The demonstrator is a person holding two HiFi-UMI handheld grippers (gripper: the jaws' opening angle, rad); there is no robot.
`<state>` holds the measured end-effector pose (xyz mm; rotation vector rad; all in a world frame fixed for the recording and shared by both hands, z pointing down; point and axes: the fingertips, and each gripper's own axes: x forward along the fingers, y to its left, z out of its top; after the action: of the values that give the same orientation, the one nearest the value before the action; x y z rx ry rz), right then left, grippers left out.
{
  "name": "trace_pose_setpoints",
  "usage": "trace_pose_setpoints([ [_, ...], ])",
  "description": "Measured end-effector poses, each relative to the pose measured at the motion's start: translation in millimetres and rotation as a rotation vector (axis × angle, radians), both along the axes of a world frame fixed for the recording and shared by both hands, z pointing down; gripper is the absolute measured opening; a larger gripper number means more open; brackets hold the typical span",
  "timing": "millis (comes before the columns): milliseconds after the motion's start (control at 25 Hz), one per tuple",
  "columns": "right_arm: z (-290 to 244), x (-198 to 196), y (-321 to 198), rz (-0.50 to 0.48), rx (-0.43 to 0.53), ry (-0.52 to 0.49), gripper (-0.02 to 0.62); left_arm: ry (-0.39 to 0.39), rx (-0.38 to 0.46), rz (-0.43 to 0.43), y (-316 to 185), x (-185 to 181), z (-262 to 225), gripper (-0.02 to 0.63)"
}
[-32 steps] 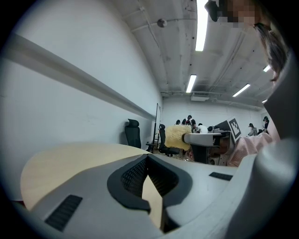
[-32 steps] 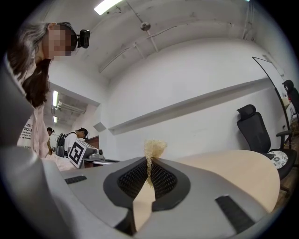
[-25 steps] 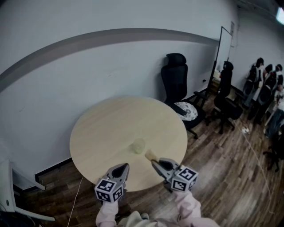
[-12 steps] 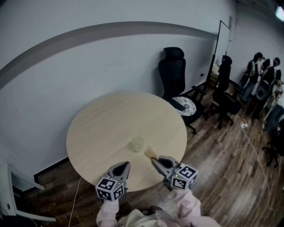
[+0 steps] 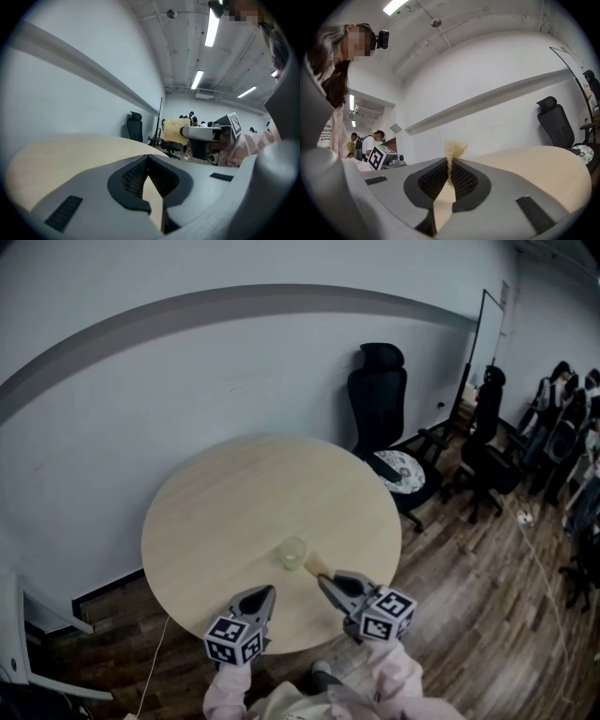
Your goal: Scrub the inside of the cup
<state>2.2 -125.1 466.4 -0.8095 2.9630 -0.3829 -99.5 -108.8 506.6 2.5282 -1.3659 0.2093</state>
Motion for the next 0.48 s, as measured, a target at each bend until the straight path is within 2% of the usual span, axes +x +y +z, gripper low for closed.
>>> trace_pose_setpoints([
  [320, 12, 6, -42, -0.053, -0.017, 0.023, 0.026, -0.019, -0.015, -0.04, -37, 8, 11, -0.003],
  [480, 17, 8, -64, -0.069, -0.031, 0.034, 0.026, -0.04, -0.054, -0.058, -56, 9, 19, -0.003],
])
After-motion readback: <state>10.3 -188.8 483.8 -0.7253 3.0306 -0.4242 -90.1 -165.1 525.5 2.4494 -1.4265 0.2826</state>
